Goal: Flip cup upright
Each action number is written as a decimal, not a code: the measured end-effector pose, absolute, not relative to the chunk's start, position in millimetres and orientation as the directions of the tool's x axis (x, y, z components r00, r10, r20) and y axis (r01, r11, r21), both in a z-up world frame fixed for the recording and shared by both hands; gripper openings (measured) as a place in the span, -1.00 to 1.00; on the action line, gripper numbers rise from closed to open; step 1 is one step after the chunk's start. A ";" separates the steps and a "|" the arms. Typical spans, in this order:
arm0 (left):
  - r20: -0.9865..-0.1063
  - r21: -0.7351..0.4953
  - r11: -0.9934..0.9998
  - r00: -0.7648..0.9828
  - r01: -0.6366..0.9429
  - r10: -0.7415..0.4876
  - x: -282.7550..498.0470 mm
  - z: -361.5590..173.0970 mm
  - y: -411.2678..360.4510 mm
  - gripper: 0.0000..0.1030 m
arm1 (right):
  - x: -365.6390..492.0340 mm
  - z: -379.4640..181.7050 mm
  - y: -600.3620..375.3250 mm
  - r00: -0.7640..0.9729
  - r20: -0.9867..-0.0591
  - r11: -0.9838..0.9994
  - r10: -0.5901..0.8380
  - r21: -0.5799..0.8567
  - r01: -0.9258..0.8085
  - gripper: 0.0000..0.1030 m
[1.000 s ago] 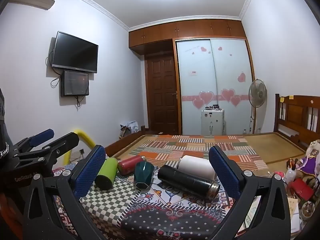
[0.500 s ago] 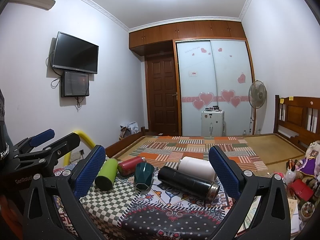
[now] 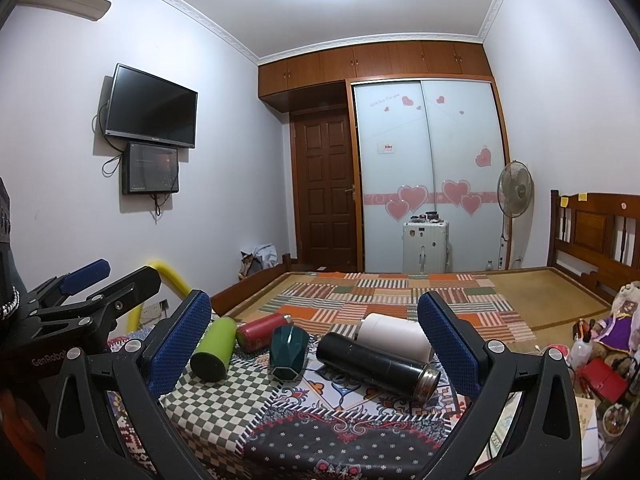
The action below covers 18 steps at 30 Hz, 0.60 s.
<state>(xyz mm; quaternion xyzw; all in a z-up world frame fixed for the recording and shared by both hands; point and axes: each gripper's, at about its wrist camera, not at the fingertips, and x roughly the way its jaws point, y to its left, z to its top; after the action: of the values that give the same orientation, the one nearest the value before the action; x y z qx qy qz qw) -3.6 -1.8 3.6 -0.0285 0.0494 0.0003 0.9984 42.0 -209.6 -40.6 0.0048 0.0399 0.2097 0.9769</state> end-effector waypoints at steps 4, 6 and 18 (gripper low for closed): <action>-0.097 -0.055 0.998 0.995 -0.006 0.001 -3.8 3.6 -1.5 1.00 | 42.2 -41.0 -209.6 0.909 -0.076 0.912 0.410 0.027 -0.409 1.00; -0.097 -0.056 0.998 0.995 -0.007 0.001 -3.8 3.1 -1.4 1.00 | 41.9 -40.6 -209.4 0.909 -0.076 0.912 0.410 0.027 -0.409 1.00; -0.092 -0.054 0.999 0.996 0.000 -0.005 -3.7 0.5 -0.2 1.00 | 41.6 -40.5 -209.5 0.908 -0.075 0.911 0.411 0.029 -0.410 1.00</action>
<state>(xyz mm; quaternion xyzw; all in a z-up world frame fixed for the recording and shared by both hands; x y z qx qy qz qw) -3.7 -0.2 0.5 -0.0270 0.0459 -0.0015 0.9986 41.6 -209.5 -40.5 0.0063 0.0399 0.2103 0.9768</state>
